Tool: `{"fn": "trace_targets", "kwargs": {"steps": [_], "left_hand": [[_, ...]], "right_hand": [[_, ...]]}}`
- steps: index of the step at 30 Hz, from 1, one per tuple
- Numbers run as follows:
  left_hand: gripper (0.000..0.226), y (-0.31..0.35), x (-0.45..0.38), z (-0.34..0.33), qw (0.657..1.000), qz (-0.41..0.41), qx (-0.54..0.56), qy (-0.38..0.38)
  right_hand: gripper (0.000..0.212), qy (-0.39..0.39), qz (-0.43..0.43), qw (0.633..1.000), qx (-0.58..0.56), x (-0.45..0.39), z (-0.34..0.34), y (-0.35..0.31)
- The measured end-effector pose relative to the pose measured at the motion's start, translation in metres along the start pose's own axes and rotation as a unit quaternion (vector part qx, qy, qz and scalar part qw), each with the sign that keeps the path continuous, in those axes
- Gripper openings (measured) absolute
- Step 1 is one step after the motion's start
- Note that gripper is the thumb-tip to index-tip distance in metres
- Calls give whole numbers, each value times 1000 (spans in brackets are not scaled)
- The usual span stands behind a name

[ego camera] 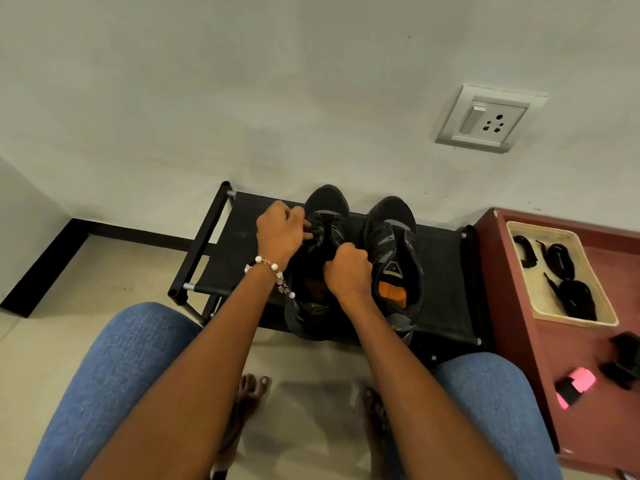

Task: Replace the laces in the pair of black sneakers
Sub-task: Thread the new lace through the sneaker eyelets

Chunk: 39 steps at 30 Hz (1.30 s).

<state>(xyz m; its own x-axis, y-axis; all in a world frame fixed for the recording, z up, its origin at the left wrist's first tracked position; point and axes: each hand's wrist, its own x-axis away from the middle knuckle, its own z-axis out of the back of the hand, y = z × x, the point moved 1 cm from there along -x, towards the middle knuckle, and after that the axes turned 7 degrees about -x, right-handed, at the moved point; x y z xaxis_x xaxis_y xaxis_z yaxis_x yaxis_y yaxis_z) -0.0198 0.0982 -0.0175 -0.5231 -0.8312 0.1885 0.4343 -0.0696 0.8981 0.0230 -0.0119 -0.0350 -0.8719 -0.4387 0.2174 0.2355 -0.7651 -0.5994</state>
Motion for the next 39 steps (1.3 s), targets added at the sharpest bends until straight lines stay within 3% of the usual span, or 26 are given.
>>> {"fn": "trace_targets", "kwargs": {"steps": [2, 6, 9, 11, 14, 20, 23, 26, 33, 37, 39], "left_hand": [[16, -3, -3, 8, 999, -16, -25, 39], [15, -4, 5, 15, 947, -80, -277, 138], [33, 0, 9, 15, 910, -109, -384, 109], [29, 3, 7, 14, 921, -150, -358, 31], [21, 3, 12, 11, 923, -146, -348, -81], [27, -1, 15, 13, 898, -134, -383, -170], [28, -13, 20, 6, 888, -149, -414, -135], [29, -27, 24, 0, 909, -123, -391, -82], [27, -41, 19, -4, 922, -138, -362, -27], [28, -46, 18, -4, 924, -138, -356, -10], [28, -48, 17, -4, 924, -136, -357, -7]], "right_hand": [[28, -6, 2, 1000, 2, 0, 1, 0], [29, -24, 1, 1000, 0, -1, 4, -1], [32, -22, 6, 1000, -14, -4, 10, -5], [37, -1, 49, 999, -16, -8, 14, -8], [45, 15, 149, 989, -14, -14, 18, -10], [27, 23, 222, 969, 106, -21, 12, -10], [24, 36, 235, 963, 128, -25, 10, -11], [21, 60, 246, 957, 139, -26, 8, -13], [25, 113, 246, 949, 163, -28, -3, -17], [25, 138, 244, 951, 133, -27, -3, -21], [23, 161, 199, 965, 63, -27, 2, -20]]}}
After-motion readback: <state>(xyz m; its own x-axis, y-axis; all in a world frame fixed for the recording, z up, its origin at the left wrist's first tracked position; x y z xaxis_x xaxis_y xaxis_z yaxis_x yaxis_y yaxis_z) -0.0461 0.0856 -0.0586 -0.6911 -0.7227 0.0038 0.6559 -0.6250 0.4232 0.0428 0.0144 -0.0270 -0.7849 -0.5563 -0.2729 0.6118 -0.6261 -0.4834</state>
